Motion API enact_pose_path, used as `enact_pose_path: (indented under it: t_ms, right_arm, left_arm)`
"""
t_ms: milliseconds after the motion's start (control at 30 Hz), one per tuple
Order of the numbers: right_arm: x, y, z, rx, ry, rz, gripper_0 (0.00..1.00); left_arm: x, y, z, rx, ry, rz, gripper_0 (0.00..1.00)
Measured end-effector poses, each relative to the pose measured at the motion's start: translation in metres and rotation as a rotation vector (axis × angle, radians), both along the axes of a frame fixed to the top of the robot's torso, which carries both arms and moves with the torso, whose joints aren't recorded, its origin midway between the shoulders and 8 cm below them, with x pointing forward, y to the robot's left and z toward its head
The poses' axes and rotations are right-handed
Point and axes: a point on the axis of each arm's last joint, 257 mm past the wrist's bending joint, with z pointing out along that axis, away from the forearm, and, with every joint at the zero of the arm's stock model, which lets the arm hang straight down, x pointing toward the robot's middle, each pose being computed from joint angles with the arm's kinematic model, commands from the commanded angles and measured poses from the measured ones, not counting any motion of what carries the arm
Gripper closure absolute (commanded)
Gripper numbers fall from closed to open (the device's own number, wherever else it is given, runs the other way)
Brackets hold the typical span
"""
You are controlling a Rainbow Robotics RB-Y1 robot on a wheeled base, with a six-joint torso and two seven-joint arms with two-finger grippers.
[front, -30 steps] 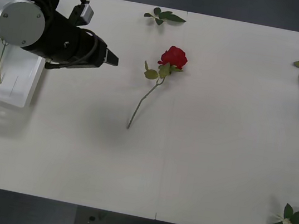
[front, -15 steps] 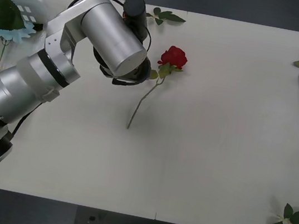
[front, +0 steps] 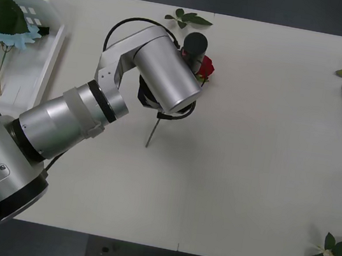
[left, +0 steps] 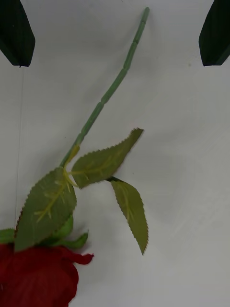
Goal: Put the red flowers into the right box and the blue flowers into the left box
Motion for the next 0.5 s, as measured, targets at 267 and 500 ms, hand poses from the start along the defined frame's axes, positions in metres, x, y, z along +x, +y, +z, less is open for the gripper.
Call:
enact_pose_path:
  t_ms: [267, 500]
  right_arm:
    - [0.014, 0.015, 0.009, 0.004, -0.024, 0.043, 0.14]
    - [0.038, 0.087, 0.023, 0.084, -0.027, 0.192, 0.14]
  left_arm:
    - [0.005, -0.021, -0.023, 0.035, -0.032, 0.014, 0.00]
    - [0.041, -0.031, -0.029, -0.001, -0.091, 0.034, 0.00]
